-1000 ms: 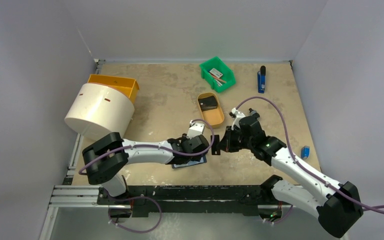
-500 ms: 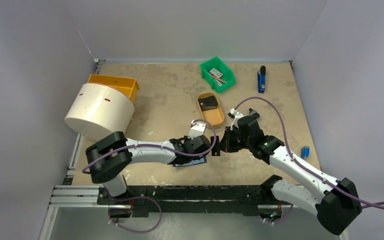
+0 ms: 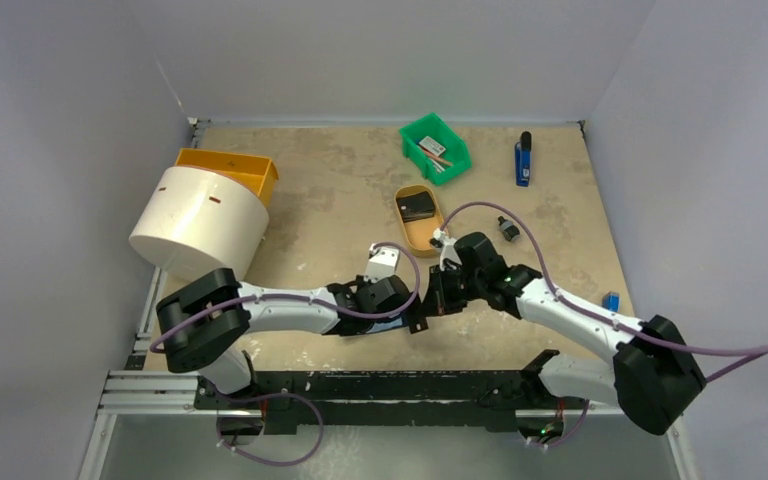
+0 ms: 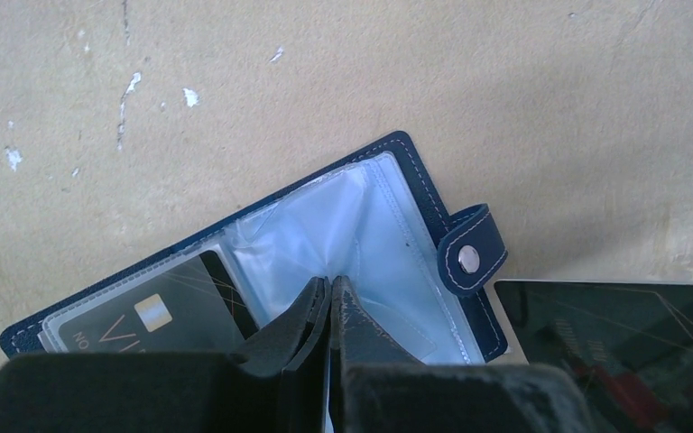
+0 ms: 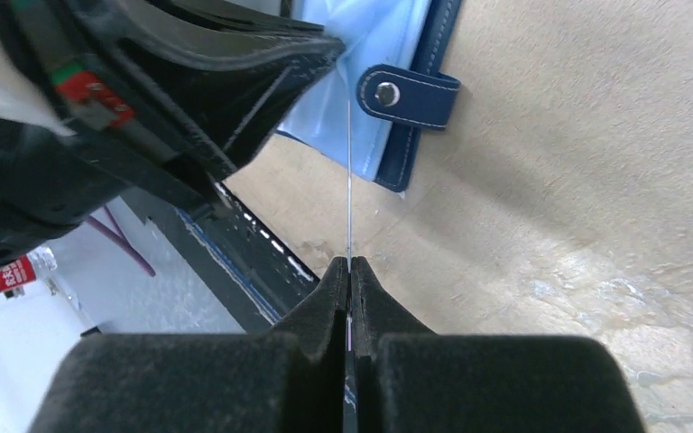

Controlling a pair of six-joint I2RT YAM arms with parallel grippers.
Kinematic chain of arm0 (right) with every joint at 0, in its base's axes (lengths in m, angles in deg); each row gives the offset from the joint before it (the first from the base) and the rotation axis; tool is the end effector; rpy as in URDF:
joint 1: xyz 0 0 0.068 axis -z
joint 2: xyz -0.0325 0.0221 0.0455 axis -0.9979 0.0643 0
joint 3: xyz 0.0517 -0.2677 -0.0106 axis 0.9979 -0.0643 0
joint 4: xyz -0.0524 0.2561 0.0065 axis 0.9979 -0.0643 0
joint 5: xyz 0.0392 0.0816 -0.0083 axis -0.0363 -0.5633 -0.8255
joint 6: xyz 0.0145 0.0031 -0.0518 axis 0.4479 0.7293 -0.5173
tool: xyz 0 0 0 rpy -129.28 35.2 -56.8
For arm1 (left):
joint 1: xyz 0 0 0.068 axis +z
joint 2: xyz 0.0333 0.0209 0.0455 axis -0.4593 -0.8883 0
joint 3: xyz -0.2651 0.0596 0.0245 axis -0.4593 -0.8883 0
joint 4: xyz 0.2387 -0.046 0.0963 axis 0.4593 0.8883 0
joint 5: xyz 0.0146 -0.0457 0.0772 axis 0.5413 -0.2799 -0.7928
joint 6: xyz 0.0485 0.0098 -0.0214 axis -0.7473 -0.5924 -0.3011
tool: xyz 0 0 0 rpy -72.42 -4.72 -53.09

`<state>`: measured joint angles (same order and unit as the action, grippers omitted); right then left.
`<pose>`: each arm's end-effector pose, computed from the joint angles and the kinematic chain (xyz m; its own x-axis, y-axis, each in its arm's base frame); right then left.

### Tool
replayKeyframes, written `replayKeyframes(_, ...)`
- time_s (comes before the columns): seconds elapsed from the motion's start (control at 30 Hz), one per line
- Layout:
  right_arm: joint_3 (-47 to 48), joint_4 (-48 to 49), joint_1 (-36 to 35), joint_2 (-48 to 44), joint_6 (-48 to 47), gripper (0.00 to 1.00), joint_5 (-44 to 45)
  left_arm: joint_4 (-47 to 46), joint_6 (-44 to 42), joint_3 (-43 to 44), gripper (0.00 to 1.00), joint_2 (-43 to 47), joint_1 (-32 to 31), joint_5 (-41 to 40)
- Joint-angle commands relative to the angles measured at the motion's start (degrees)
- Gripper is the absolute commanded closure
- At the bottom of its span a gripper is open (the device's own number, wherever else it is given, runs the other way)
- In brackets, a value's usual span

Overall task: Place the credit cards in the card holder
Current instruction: Turn over the card slot in the card holder.

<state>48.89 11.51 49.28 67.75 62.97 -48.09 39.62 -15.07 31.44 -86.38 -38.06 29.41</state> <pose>0.1751 0.1505 0.2076 -0.8621 -0.0700 -0.5019 -0.4139 0.6687 0.6177 0.1405 -0.2629 0.1542 -0.7198 0.0876 -0.6886 0.2077 0.9738 -0.0932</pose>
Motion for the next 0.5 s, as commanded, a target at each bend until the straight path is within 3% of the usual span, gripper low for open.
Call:
replayKeyframes(0.0,1.8,2.7,-0.3,3.0,-0.2,1.00,-4.3,0.8,1.3,-2.5,1.00,2.8,-0.1,-1.6)
replayKeyframes(0.47,5.2,6.5,-0.8,12.5,0.4,1.00,-9.4,-1.2,1.2,-4.1,1.00,5.3,-0.1,-1.2)
